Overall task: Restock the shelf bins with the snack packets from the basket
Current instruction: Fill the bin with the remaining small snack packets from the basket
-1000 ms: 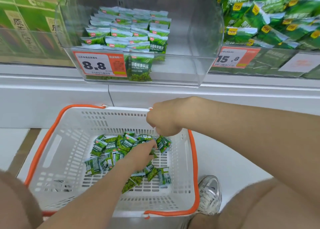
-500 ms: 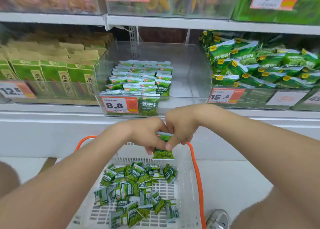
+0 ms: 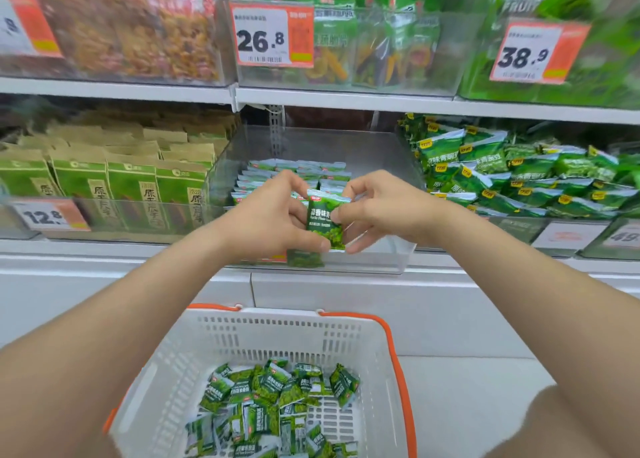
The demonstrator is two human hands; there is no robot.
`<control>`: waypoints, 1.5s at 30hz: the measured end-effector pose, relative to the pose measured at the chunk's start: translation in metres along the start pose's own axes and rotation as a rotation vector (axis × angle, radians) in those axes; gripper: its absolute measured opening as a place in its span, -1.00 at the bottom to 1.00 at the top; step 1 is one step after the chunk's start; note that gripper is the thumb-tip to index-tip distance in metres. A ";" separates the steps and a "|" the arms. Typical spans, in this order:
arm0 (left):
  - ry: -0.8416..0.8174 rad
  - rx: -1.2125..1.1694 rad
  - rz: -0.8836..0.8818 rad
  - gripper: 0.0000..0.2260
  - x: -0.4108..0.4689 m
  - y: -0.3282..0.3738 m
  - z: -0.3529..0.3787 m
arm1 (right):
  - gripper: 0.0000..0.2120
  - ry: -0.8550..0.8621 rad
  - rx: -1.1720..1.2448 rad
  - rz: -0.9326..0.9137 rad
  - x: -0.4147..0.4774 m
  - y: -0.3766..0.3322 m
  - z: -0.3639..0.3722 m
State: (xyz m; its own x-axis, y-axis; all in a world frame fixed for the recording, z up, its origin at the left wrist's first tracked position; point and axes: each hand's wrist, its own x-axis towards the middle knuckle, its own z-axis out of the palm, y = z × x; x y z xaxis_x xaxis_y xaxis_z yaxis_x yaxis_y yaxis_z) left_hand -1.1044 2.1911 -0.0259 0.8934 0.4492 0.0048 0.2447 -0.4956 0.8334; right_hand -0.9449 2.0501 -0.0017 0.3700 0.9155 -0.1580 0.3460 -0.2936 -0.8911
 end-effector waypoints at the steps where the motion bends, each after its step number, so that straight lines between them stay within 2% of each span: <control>1: 0.041 0.001 -0.001 -0.37 0.002 -0.001 0.000 | -0.83 0.020 0.024 -0.013 0.002 0.000 0.001; 4: 0.085 0.038 0.050 -0.43 0.008 -0.003 -0.002 | -0.74 0.047 0.058 -0.067 0.008 0.004 0.002; 7: 0.179 0.118 0.127 -0.48 0.011 -0.005 -0.003 | -0.76 0.092 0.041 -0.107 0.015 0.007 -0.003; 9: 0.283 0.269 0.185 -0.50 0.013 -0.008 -0.003 | -0.71 0.233 0.020 -0.137 0.027 0.013 -0.010; 11: 0.306 0.428 0.207 -0.55 0.017 -0.016 -0.005 | -0.63 0.419 -0.182 -0.154 0.041 0.024 -0.017; 13: 0.221 0.599 0.180 -0.57 0.020 -0.024 -0.008 | -0.53 0.473 -0.427 -0.087 0.053 0.037 -0.023; 15: 0.083 0.734 0.148 -0.55 0.022 -0.029 -0.009 | -0.44 0.347 -0.466 0.026 0.059 0.045 -0.023; 17: -0.040 0.768 0.124 -0.58 0.022 -0.030 -0.011 | -0.43 0.269 -0.517 0.084 0.065 0.048 -0.020; 19: -0.102 0.757 0.115 -0.59 0.022 -0.031 -0.013 | -0.44 0.261 -0.615 0.095 0.072 0.049 -0.016; 22: -0.140 0.771 0.129 -0.57 0.024 -0.035 -0.015 | -0.41 0.222 -0.699 0.122 0.085 0.045 -0.009; 26: -0.145 0.791 0.171 -0.57 0.028 -0.038 -0.014 | -0.52 0.296 -0.571 0.105 0.096 0.036 0.001; 28: -0.154 0.788 0.186 -0.57 0.028 -0.039 -0.014 | -0.54 0.301 -0.646 0.103 0.098 0.035 0.004; 30: -0.148 0.791 0.209 -0.58 0.029 -0.042 -0.014 | -0.47 0.331 -0.832 0.144 0.093 0.034 0.006; 32: -0.129 0.808 0.224 -0.59 0.028 -0.045 -0.012 | -0.39 0.400 -1.021 0.189 0.089 0.033 0.005; 34: -0.094 0.845 0.233 -0.59 0.027 -0.046 -0.009 | -0.38 0.411 -1.068 0.215 0.088 0.032 0.006; 37: 0.016 0.957 0.250 -0.59 0.023 -0.042 -0.004 | -0.44 0.369 -0.928 0.198 0.091 0.035 0.008; 39: 0.121 1.036 0.277 -0.61 0.021 -0.039 0.001 | -0.52 0.282 -0.858 0.174 0.091 0.036 0.008; 42: 0.260 1.023 0.367 -0.66 0.014 -0.031 0.009 | -0.65 0.196 -0.827 0.133 0.081 0.034 0.007; 45: 0.368 0.961 0.464 -0.76 0.001 -0.015 0.015 | -0.80 0.400 -0.946 -0.087 0.060 0.023 0.014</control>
State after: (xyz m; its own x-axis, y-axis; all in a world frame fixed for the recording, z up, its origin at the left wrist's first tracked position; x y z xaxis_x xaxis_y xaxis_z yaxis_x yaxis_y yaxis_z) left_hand -1.1020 2.1877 -0.0466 0.8469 0.1856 0.4984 0.2479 -0.9668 -0.0612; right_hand -0.9272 2.1018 -0.0377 0.5112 0.8362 0.1989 0.8585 -0.4854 -0.1655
